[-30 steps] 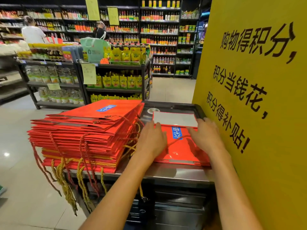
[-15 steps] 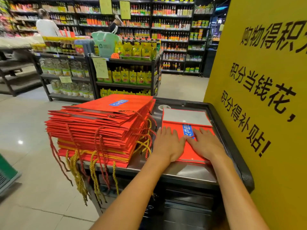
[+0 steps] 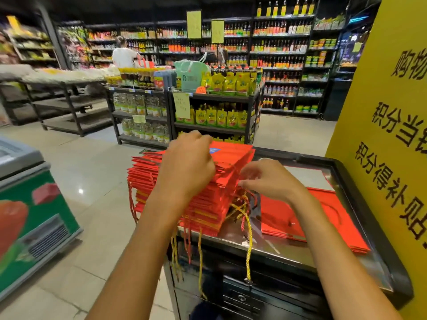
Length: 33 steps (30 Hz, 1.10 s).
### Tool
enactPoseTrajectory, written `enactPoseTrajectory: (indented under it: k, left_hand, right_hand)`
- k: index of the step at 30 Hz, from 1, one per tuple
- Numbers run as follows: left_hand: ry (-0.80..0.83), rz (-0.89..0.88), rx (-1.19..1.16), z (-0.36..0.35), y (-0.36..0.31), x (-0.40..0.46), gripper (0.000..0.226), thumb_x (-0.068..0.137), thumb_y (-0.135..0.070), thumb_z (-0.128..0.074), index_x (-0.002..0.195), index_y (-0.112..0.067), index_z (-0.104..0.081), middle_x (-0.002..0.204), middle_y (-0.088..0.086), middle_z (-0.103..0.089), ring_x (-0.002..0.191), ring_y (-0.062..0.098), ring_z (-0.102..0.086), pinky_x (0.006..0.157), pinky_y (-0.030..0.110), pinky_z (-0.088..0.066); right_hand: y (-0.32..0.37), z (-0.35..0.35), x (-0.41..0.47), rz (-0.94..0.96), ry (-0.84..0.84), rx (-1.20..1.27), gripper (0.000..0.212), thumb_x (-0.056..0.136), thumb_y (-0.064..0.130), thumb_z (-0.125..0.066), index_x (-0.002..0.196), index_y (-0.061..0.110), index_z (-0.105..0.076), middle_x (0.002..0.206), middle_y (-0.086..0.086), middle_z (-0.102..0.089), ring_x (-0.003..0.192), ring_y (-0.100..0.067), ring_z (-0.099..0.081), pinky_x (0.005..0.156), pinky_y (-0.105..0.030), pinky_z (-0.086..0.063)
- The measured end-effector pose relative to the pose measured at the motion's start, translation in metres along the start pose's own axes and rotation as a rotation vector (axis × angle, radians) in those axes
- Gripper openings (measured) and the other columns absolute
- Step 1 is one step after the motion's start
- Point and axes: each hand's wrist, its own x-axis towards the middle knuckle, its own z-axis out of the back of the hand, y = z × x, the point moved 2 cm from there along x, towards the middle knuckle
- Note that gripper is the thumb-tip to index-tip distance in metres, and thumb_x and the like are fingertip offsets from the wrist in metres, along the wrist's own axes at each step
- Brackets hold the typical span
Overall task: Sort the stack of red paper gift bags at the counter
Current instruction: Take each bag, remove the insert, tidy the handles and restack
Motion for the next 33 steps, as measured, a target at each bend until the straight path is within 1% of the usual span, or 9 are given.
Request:
enactPoseTrajectory:
  k: [3,7,9,13,17,20,23,29,33]
  left_hand:
    - [0.202,0.095,0.087,-0.003,0.042,0.001,0.031,0.104,-0.029,-0.043,0.111,-0.012,-0.068,0.113,0.011,-0.068,0.114,0.031,-0.058,0.11,0.055,-0.039]
    - [0.242,0.066,0.011,-0.008,0.059,-0.013,0.043,0.108,-0.036,-0.035,0.077,-0.019,-0.059,0.078,-0.003,-0.061,0.075,0.018,-0.053,0.108,0.054,-0.039]
    - [0.189,0.0,0.013,-0.008,0.06,-0.02,0.045,0.104,-0.041,-0.032,0.087,-0.021,-0.068,0.087,-0.004,-0.066,0.083,0.019,-0.058,0.107,0.051,-0.04]
    - [0.1,-0.08,-0.071,-0.009,0.058,-0.038,0.037,0.105,-0.04,-0.045,0.119,-0.021,-0.074,0.113,-0.005,-0.07,0.109,0.019,-0.059,0.101,0.042,-0.044]
    - [-0.011,-0.094,-0.092,-0.014,0.054,-0.052,0.035,0.104,-0.039,-0.052,0.122,-0.018,-0.073,0.115,-0.005,-0.068,0.115,0.016,-0.052,0.097,0.03,-0.038]
    - [-0.054,-0.098,-0.133,-0.015,0.052,-0.059,0.045,0.101,-0.046,-0.045,0.121,-0.018,-0.074,0.113,-0.006,-0.068,0.113,0.012,-0.051,0.095,0.03,-0.042]
    - [-0.082,-0.116,-0.15,-0.012,0.049,-0.067,0.043,0.101,-0.046,-0.046,0.119,-0.018,-0.075,0.111,-0.007,-0.069,0.11,0.013,-0.052,0.095,0.034,-0.046]
    - [-0.126,-0.165,-0.153,-0.005,0.052,-0.09,0.035,0.103,-0.04,-0.052,0.122,-0.019,-0.074,0.121,-0.007,-0.07,0.118,0.016,-0.056,0.105,0.032,-0.042]
    - [-0.153,-0.178,-0.215,-0.006,0.059,-0.099,0.028,0.101,-0.028,-0.06,0.124,-0.018,-0.073,0.13,-0.005,-0.068,0.129,0.015,-0.056,0.118,0.037,-0.038]
  right_hand:
    - [0.004,-0.015,0.007,0.009,-0.013,0.07,0.01,0.082,0.027,-0.076,0.077,0.03,-0.067,0.077,0.014,-0.069,0.076,-0.005,-0.065,0.072,-0.033,-0.052]
    - [0.006,-0.018,0.009,-0.058,-0.052,0.231,0.008,0.079,0.019,-0.066,0.075,0.024,-0.062,0.073,0.0,-0.07,0.07,-0.02,-0.066,0.065,-0.037,-0.052]
    - [0.009,-0.009,0.006,-0.074,-0.08,0.441,0.005,0.085,0.015,-0.063,0.083,0.019,-0.06,0.073,-0.015,-0.073,0.064,-0.034,-0.066,0.058,-0.041,-0.053]
    - [0.031,0.03,-0.006,-0.01,-0.083,0.934,0.006,0.097,0.005,-0.06,0.103,0.004,-0.059,0.067,-0.018,-0.068,0.047,-0.026,-0.06,0.041,-0.024,-0.033]
    - [0.06,0.059,0.007,0.095,-0.007,1.211,0.017,0.098,0.006,-0.057,0.113,0.008,-0.065,0.087,-0.016,-0.074,0.053,-0.019,-0.064,0.036,-0.022,-0.026]
    - [0.084,0.061,0.029,0.152,0.147,1.191,0.032,0.099,-0.001,-0.047,0.123,0.002,-0.067,0.115,-0.022,-0.074,0.078,-0.025,-0.075,0.038,-0.019,-0.033]
    - [0.102,0.044,0.051,0.157,0.276,1.081,0.04,0.096,-0.009,-0.044,0.131,-0.002,-0.063,0.122,-0.024,-0.071,0.103,-0.042,-0.073,0.042,-0.02,-0.045]
    - [0.098,0.003,0.076,0.104,0.222,0.479,0.024,0.092,-0.001,-0.066,0.111,0.01,-0.076,0.103,-0.013,-0.078,0.088,-0.027,-0.076,0.058,-0.029,-0.046]
    - [0.102,-0.006,0.07,0.241,0.222,0.187,0.022,0.089,0.014,-0.074,0.104,0.027,-0.079,0.088,-0.001,-0.077,0.075,-0.019,-0.071,0.068,-0.039,-0.055]
